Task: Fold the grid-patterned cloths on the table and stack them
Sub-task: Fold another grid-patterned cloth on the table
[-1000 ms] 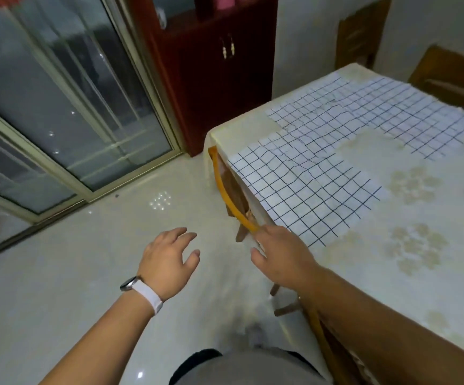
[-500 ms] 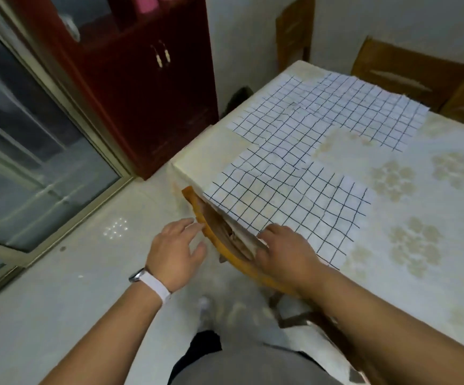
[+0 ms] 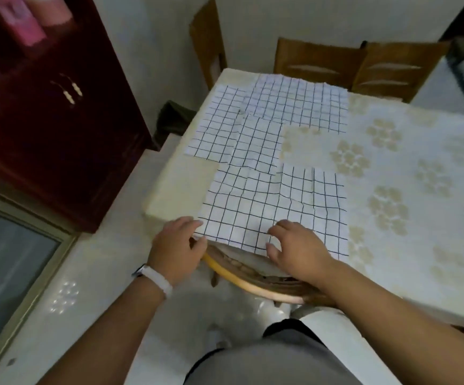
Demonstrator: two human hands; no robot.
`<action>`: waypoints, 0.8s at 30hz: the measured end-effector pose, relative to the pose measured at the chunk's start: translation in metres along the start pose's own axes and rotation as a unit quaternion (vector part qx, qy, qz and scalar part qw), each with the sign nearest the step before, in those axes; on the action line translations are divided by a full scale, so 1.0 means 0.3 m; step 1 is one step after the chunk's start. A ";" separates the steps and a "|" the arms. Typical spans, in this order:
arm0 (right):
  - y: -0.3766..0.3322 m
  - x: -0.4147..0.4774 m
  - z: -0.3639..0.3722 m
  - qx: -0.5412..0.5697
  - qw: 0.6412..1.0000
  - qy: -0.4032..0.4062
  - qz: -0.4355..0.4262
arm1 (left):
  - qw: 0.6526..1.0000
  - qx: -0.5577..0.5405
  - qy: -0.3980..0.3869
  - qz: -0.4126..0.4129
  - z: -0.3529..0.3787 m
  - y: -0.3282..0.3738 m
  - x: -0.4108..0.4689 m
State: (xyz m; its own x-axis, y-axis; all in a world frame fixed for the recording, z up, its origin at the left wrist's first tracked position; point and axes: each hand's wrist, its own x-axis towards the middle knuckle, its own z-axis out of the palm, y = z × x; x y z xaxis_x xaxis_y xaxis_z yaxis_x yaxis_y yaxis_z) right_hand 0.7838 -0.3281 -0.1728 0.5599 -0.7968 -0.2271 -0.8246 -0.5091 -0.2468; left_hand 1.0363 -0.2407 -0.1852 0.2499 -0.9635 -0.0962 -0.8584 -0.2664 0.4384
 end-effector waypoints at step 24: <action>0.365 0.219 0.028 0.090 0.990 -0.019 0.111 | 0.979 0.118 -0.150 0.070 0.103 0.169 0.431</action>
State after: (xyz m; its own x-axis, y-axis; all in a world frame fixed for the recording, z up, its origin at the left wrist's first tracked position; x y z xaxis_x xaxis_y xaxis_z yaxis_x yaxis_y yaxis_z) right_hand 0.7310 -0.4333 -0.2227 0.3721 -0.8680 -0.3289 -0.9019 -0.2544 -0.3491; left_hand 1.0112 -0.3796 -0.2031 0.0094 -0.9460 -0.3241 -0.9631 -0.0958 0.2516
